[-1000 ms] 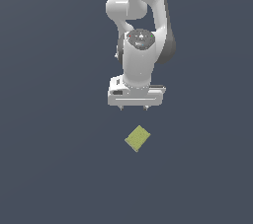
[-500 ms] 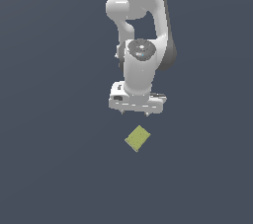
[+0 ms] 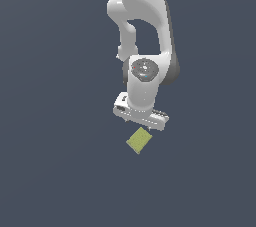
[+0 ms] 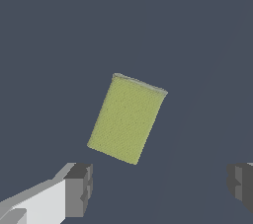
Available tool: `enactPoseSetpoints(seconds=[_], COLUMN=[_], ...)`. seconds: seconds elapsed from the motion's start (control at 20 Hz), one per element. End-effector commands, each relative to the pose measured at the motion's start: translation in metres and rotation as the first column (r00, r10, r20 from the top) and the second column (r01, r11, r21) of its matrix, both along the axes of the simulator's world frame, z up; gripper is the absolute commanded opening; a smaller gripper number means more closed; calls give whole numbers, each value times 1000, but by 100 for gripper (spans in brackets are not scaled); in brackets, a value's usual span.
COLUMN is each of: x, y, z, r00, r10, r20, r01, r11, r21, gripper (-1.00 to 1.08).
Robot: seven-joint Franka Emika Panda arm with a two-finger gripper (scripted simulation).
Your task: Pick up the object and move it to a goal position.
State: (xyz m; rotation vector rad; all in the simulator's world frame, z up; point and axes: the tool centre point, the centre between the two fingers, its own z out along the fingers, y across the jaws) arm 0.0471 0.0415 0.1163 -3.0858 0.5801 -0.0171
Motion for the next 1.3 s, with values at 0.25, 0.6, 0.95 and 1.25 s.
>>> enactPoseSetpoints(seconds=[0.25,0.6,0.95,1.25], x=[15,22,25,25], y=[6,10,12,12], z=[-30,-49,-56,-62], r00=[982,954,941,942], r10=[-191,-298,-339,-336], r20=[-7,-10,-11,-11], r01=[191,298,339,336], r11=[982,954,941,942], r21=[3,1,0,0], gripper=[100,100,100,100])
